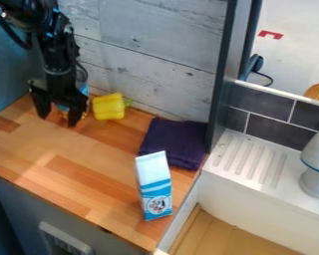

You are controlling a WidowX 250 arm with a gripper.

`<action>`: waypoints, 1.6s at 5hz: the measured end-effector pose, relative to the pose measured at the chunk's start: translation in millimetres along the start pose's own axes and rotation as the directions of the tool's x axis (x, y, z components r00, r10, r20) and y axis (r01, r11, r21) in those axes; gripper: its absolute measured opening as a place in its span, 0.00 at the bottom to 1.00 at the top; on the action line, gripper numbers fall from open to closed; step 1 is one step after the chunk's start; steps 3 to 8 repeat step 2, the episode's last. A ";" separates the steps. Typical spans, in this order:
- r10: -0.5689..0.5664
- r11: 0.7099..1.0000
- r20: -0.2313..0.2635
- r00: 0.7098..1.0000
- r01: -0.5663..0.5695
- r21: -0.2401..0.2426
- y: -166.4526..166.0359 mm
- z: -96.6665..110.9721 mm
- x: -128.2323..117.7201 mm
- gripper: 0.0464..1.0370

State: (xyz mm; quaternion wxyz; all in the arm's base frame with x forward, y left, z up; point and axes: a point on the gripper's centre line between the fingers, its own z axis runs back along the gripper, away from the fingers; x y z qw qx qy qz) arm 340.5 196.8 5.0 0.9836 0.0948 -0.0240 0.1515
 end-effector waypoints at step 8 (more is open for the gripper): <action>-0.020 0.998 0.055 0.998 0.023 -0.060 1.2 64.2 -70.9 0.96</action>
